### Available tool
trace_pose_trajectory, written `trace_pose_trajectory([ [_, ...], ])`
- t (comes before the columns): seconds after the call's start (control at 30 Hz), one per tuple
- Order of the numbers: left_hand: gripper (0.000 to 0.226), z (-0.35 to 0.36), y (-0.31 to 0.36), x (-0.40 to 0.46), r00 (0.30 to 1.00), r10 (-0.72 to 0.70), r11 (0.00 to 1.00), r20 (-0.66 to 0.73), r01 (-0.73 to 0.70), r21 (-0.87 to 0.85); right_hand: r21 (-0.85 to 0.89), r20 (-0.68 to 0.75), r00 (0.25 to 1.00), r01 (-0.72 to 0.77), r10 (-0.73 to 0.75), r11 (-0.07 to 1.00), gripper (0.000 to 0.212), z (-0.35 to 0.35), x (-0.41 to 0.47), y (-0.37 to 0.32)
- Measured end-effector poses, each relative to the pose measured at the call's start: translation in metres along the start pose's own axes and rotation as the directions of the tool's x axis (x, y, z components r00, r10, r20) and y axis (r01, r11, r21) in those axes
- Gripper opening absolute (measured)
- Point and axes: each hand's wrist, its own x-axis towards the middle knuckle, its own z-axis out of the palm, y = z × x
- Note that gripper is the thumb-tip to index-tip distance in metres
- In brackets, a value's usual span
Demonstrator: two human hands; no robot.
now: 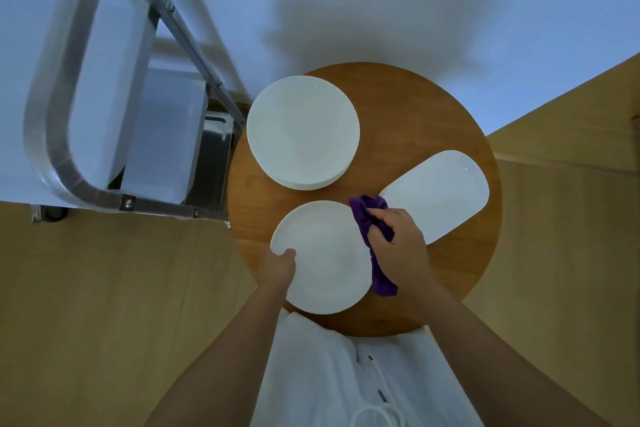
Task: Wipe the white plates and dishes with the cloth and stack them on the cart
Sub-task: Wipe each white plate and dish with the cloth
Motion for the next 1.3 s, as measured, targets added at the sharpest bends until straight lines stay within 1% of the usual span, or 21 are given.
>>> trace_pose_trajectory([
  [0.07,0.052,0.001,0.003,0.001,0.999,-0.035,0.999,0.037,0.035,0.012,0.001,-0.003,1.0,0.0,0.0,1.0,0.034,0.002,0.002,0.0],
  [0.13,0.054,-0.002,0.012,0.001,0.998,-0.034,0.996,0.05,0.03,0.084,-0.002,-0.004,1.0,0.009,-0.009,1.0,0.034,0.004,0.003,0.0],
  [0.17,0.056,-0.005,0.018,0.001,1.0,0.003,0.989,0.03,-0.007,0.148,-0.004,-0.003,1.0,0.01,-0.01,1.0,0.034,0.004,0.004,-0.001],
  [0.23,0.058,-0.016,0.036,0.003,0.987,0.153,0.963,-0.046,-0.138,0.231,-0.002,-0.004,1.0,0.007,-0.007,1.0,0.034,0.004,0.007,-0.002],
  [0.3,0.052,-0.027,0.063,0.005,0.954,0.274,0.949,-0.12,-0.248,0.196,-0.001,-0.009,1.0,0.002,-0.002,1.0,0.035,0.003,0.011,-0.005],
  [0.37,0.052,-0.038,0.092,0.009,0.929,0.324,0.943,-0.181,-0.3,0.148,0.006,-0.015,1.0,0.001,-0.001,1.0,0.035,0.004,0.015,-0.009],
  [0.4,0.055,-0.043,0.107,0.013,0.918,0.349,0.932,-0.187,-0.319,0.171,0.011,-0.021,1.0,0.001,0.0,1.0,0.035,0.004,0.018,-0.011],
  [0.47,0.056,-0.05,0.132,0.02,0.898,0.416,0.893,-0.141,-0.374,0.251,0.021,-0.03,1.0,-0.002,0.003,1.0,0.035,0.004,0.022,-0.016],
  [0.57,0.05,-0.054,0.154,0.03,0.874,0.486,0.827,-0.032,-0.447,0.341,0.041,-0.034,0.999,0.005,-0.003,0.999,0.035,0.005,0.028,-0.022],
  [0.63,0.045,-0.053,0.16,0.035,0.866,0.498,0.81,-0.03,-0.453,0.372,0.051,-0.046,0.999,0.02,-0.018,0.999,0.034,0.005,0.031,-0.026],
  [0.73,0.042,-0.052,0.16,0.041,0.868,0.493,0.812,-0.053,-0.438,0.387,0.046,-0.064,0.997,0.036,-0.033,0.998,0.034,0.004,0.037,-0.031],
  [0.9,0.049,-0.05,0.158,0.045,0.831,0.552,0.778,-0.073,-0.482,0.403,0.054,-0.068,0.997,0.038,-0.034,0.998,0.033,0.0,0.042,-0.039],
  [1.1,0.039,-0.053,0.169,0.045,0.782,0.599,0.767,-0.171,-0.499,0.404,0.058,-0.056,0.998,0.026,-0.023,0.998,0.034,-0.002,0.042,-0.045],
  [1.17,0.034,-0.054,0.174,0.043,0.762,0.62,0.765,-0.188,-0.534,0.361,0.063,-0.052,0.999,0.014,-0.01,0.998,0.033,-0.002,0.042,-0.047],
  [1.23,0.031,-0.055,0.177,0.04,0.73,0.659,0.744,-0.178,-0.6,0.293,0.081,-0.048,0.999,0.001,0.003,0.997,0.033,-0.003,0.042,-0.049],
  [1.3,0.032,-0.053,0.179,0.037,0.725,0.669,0.742,-0.162,-0.639,0.203,0.098,-0.051,0.999,-0.007,0.012,0.995,0.033,-0.004,0.043,-0.051],
])
